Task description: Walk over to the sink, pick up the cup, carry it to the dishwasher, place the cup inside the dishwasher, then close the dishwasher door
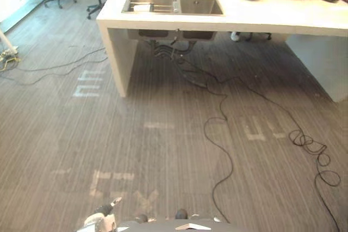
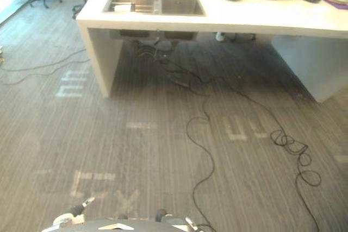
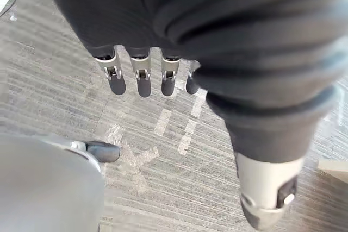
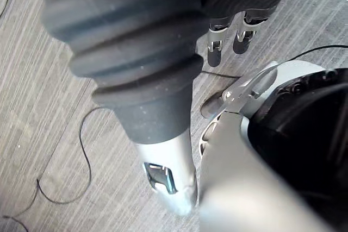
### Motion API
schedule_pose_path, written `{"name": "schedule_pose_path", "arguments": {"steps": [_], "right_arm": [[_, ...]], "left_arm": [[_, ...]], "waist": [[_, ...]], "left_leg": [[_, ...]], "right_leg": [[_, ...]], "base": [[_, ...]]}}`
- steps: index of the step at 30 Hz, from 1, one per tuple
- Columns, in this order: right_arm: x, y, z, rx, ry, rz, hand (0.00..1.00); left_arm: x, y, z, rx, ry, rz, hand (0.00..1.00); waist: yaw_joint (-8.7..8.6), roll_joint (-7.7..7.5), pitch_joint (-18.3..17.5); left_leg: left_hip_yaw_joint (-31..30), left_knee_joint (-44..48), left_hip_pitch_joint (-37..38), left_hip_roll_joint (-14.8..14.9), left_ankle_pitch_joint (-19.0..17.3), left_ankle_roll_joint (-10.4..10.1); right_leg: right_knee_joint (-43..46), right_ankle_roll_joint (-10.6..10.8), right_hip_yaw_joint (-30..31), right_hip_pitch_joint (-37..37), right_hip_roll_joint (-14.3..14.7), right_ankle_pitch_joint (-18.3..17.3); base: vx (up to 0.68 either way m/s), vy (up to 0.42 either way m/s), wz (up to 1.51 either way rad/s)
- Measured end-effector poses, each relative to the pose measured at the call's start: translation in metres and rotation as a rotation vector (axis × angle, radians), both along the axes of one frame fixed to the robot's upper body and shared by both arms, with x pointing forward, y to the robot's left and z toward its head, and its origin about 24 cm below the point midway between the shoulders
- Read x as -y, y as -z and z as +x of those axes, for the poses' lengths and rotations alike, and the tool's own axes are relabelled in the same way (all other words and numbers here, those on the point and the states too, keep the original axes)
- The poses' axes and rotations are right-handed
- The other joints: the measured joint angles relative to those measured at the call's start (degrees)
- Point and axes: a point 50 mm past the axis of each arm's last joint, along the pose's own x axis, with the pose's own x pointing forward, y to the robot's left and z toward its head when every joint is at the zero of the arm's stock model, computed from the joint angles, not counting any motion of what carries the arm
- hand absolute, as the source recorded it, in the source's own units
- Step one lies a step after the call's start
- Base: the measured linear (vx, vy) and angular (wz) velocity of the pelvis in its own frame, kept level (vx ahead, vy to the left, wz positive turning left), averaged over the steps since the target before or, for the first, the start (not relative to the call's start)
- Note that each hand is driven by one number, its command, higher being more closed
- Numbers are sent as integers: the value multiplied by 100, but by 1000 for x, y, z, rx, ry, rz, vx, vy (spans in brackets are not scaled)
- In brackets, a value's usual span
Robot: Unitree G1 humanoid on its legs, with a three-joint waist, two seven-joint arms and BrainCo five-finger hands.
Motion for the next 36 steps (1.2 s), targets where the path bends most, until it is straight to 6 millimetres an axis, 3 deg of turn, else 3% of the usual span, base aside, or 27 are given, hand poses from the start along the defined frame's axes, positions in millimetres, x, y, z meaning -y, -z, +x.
{"name": "schedule_pose_path", "arguments": {"steps": [4, 7, 8, 9, 11, 12, 13, 14, 15, 16, 18, 20, 21, 22, 23, 24, 26, 27, 28, 29, 31, 32, 33, 35, 36], "right_arm": [[2, 1, -5, -49, -50, -16, 0], [2, 1, -1, -51, -50, -25, 0], [0, 1, 0, -44, -47, -21, 0], [-1, 0, 5, -23, -37, -17, 0], [-3, 1, 8, -7, -47, -18, 0], [-2, 0, 11, 6, -57, -29, 0], [2, -2, 16, 42, -40, -48, 0], [4, -3, 21, 69, -15, -56, 0], [3, -4, 25, 95, -2, -61, 0], [1, -4, 29, 121, 22, -66, 0], [-2, -7, 37, 165, 41, -72, 0], [-2, -10, 42, 203, 35, -80, 0], [-1, -12, 40, 216, 40, -86, 0], [0, -13, 41, 226, 42, -89, 0], [1, -13, 39, 233, 68, -92, 0], [6, -14, 38, 229, 84, -107, 0], [10, -13, 31, 201, 114, -119, 0], [12, -11, 20, 180, 156, -115, 0], [10, -10, 15, 168, 174, -110, 0], [10, -7, 3, 126, 217, -101, 0], [10, -3, -16, 58, 263, -85, 0], [14, -3, -24, 38, 259, -89, 0], [18, -4, -32, 21, 232, -103, 0], [27, -5, -38, 2, 229, -123, 0], [28, -5, -37, 6, 233, -117, 0]], "left_arm": [[3, 2, -5, 2, -90, -109, 0], [7, 2, -2, 6, -150, -193, 0], [6, 2, 2, 15, -169, -207, 0], [5, 1, 3, 30, -181, -210, 0], [7, -3, 19, 113, -218, -230, 0], [12, -9, 37, 190, -230, -254, 0], [25, -23, 72, 327, -211, -300, 0], [33, -38, 99, 439, -188, -320, 0], [38, -61, 130, 570, -153, -330, 0], [45, -84, 156, 687, -110, -336, 0], [51, -120, 181, 857, -41, -329, 0], [52, -149, 191, 993, 1, -323, 0], [54, -168, 194, 1083, 27, -324, 0], [55, -177, 194, 1121, 45, -322, 0], [62, -195, 194, 1199, 88, -330, 0], [69, -212, 194, 1265, 131, -341, 0], [83, -225, 193, 1318, 169, -364, 0], [92, -227, 189, 1328, 170, -394, 0], [95, -227, 187, 1331, 168, -406, 0], [98, -227, 183, 1333, 161, -425, 0], [96, -228, 177, 1342, 145, -424, 0], [94, -230, 174, 1356, 129, -412, 0], [93, -239, 172, 1392, 118, -408, 0], [92, -249, 171, 1434, 118, -397, 0], [91, -256, 170, 1465, 123, -393, 0]], "waist": [[-26, -18, -33], [-50, -23, -18], [-81, -62, 3], [-138, -137, 24], [-166, -184, 47], [-187, -168, 51], [-236, -100, 188], [-292, -20, 274], [-356, -4, 299], [-381, -25, 314], [-384, -98, 342], [-306, -179, 353], [-295, -248, 368], [-314, -163, 370], [-301, -72, 325], [-292, 33, 279], [-318, 149, 209], [-317, 223, 126], [-322, 233, 88], [-342, 284, 38], [-274, 374, 23], [-180, 449, 66], [-151, 523, 153], [-119, 472, 219], [-22, 469, 223]], "left_leg": [[223, 7, 25, 23, -16, 61], [460, 20, 144, 21, -68, 147], [497, 21, 240, -38, -91, 180], [502, 7, 337, -112, -116, 186], [454, -18, 472, -214, -234, 214], [397, -85, 522, -210, -268, 252], [198, -102, 565, -199, -244, 303], [48, -71, 544, -124, -243, 304], [-100, 20, 439, 11, -269, 263], [-243, 25, 364, 106, -308, 203], [-366, 14, 377, 222, -385, 80], [-433, 46, 513, 272, -515, -129], [-529, 123, 656, 356, -627, -300], [-528, 207, 652, 475, -701, -403], [-575, 353, 605, 664, -849, -561], [-671, 726, 519, 812, -1024, -704], [-822, 1529, 357, 869, -1395, -896], [-838, 2267, 231, 885, -1733, -875], [-834, 2693, 60, 904, -1831, -880], [-1016, 3820, -492, 994, -1663, -1054], [-1185, 5396, -1322, 1156, -680, -897], [-1074, 6371, -1818, 1384, -70, -447], [-957, 7350, -2295, 1355, -298, -133], [-786, 7604, -2781, 1026, -632, 3], [-621, 7238, -2960, 818, -804, 7]], "right_leg": [[205, -10, 173, -132, 2, -83], [1855, 158, 204, -844, -276, -809], [2684, 247, 75, -1124, -509, -1066], [3211, 167, -41, -1287, -733, -1186], [3610, 223, -40, -1366, -909, -1305], [3812, 251, 0, -1411, -940, -1297], [4238, 311, 47, -1741, -999, -1413], [4028, 229, 235, -1842, -906, -1524], [3496, 200, 489, -2013, -764, -1387], [2802, 273, 663, -2140, -713, -1014], [1689, 398, 866, -2141, -762, -372], [1527, 428, 1068, -2088, -909, -296], [1825, 523, 865, -2020, -1038, -228], [2077, 517, 736, -2071, -1020, -241], [2567, 357, 564, -2233, -989, -347], [3022, 102, 395, -2357, -980, -650], [3571, 15, 220, -2369, -950, -1195], [3872, -28, 126, -2340, -859, -1528], [3997, -49, 68, -2318, -843, -1664], [4080, -98, -54, -2188, -799, -1842], [3841, -162, -100, -1917, -574, -1930], [3570, -241, -87, -1593, -344, -1970], [3471, -348, -81, -1270, -264, -2030], [3318, -385, -66, -891, -272, -2122], [3153, -378, -20, -678, -291, -2133]], "base": [[27, 39, -26], [10, 52, -32], [-12, 46, -12], [-16, 38, -2], [-2, 6, 5], [36, -37, 28], [44, -44, 49], [51, -72, 74], [59, -123, 73], [82, -151, 61], [112, -156, 37], [233, -308, 32], [359, -488, 43], [391, -504, 56], [325, -389, 59], [350, -340, 56], [385, -286, 42], [330, -215, 34], [288, -220, 37], [251, -224, 28], [297, -212, 6], [338, -127, -1], [412, -110, 9], [289, -37, 8], [389, 24, -49]]}}
